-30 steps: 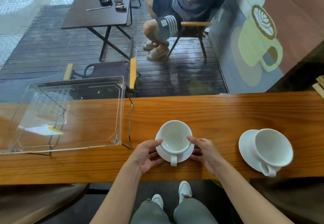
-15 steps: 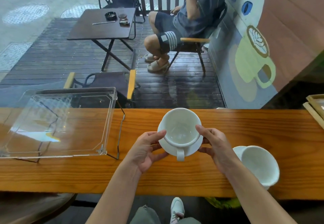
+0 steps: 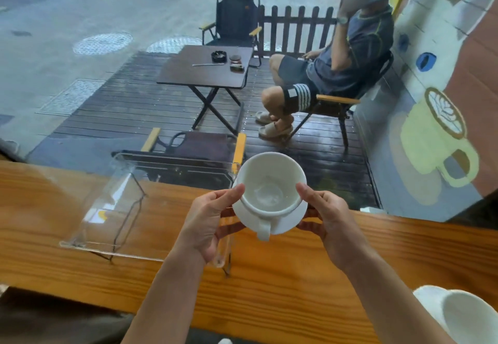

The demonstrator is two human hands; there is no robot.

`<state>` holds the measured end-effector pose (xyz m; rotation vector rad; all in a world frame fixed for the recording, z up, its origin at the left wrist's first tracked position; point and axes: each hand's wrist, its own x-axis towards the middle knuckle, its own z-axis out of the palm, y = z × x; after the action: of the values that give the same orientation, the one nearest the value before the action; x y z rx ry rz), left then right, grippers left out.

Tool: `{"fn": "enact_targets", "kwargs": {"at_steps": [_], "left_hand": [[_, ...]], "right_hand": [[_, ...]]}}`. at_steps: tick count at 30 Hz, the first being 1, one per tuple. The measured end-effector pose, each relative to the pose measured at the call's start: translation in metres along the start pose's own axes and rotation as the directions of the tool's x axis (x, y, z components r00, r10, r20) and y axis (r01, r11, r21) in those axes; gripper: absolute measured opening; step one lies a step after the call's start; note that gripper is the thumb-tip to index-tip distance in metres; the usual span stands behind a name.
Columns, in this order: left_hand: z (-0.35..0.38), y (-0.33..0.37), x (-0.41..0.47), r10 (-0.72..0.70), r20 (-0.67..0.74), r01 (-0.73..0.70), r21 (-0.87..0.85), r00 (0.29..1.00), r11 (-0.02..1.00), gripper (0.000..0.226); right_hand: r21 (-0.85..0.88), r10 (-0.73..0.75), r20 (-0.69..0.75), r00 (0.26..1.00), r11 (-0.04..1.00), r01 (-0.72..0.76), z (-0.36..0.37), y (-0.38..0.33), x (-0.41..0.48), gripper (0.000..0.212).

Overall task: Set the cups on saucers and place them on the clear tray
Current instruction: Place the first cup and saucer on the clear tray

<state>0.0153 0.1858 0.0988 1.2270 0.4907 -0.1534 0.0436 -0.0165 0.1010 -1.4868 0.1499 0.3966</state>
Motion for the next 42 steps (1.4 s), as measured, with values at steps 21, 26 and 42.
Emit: {"fn": "enact_targets", "kwargs": {"at_steps": [21,26,42], "left_hand": [[-0.192,0.068,0.024,0.148,-0.346,-0.094,0.168,0.926,0.981,0.025],[-0.205,0.075,0.029,0.15,-0.377,-0.082,0.191,0.914,0.978,0.026],[-0.224,0.069,0.031,0.195,-0.436,-0.041,0.337,0.879,0.941,0.022]], "right_hand": [[-0.114,0.084,0.094,0.992,0.991,-0.073,0.215,0.03,0.058,0.077],[-0.123,0.115,0.097,0.989,0.987,-0.103,0.234,0.032,0.067,0.057],[-0.326,0.081,0.12,0.989,0.945,-0.038,0.257,0.036,0.072,0.056]]}}
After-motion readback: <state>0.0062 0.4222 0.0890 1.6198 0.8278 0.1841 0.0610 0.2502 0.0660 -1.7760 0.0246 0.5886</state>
